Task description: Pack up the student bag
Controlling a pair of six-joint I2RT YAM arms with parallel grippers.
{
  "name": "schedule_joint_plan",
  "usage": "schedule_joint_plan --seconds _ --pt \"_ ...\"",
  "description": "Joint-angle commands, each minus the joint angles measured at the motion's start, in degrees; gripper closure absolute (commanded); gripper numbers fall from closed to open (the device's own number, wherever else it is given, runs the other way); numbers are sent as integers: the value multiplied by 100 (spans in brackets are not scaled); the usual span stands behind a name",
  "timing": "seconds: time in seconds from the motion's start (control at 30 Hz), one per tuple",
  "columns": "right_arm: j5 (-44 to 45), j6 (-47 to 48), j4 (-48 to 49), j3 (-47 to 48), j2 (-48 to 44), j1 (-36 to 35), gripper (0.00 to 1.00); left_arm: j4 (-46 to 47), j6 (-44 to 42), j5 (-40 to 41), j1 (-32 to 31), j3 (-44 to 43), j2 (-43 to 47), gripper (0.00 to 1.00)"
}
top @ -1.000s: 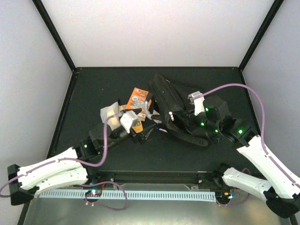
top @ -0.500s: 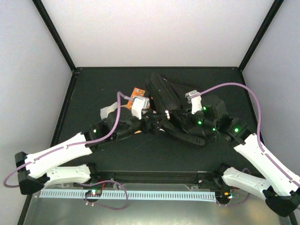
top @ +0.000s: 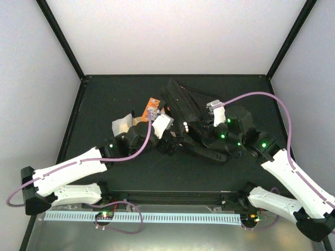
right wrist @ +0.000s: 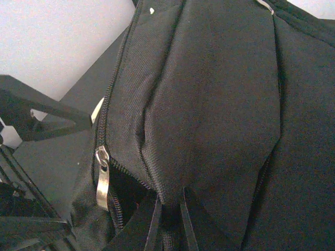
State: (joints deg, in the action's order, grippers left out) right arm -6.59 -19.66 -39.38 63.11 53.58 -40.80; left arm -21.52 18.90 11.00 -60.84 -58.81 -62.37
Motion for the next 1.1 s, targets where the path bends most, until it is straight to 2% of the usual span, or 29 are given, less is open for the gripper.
schedule_joint_plan --seconds 0.0,0.17,0.3,0.4,0.67,0.77,0.93,1.07 --pt "-183 -12 575 168 -100 4 98 460 -473 59 -33 407 280 3" --pt "-352 27 552 236 -102 4 98 83 -438 630 -33 105 -65 7" --pt "-414 34 546 215 -70 5 98 285 -407 197 -33 24 -55 3" --pt "-573 33 609 174 -79 3 98 689 -409 265 -25 244 33 2" --pt "-651 24 707 124 -96 6 98 228 -265 499 -25 -157 -307 2" --pt "-462 22 626 139 -60 6 98 207 -114 320 -25 -218 -173 1" --pt "-415 46 596 106 -70 2 98 845 506 100 98 162 468 1" --pt "-404 32 614 96 -98 2 98 477 832 256 125 -38 346 1"
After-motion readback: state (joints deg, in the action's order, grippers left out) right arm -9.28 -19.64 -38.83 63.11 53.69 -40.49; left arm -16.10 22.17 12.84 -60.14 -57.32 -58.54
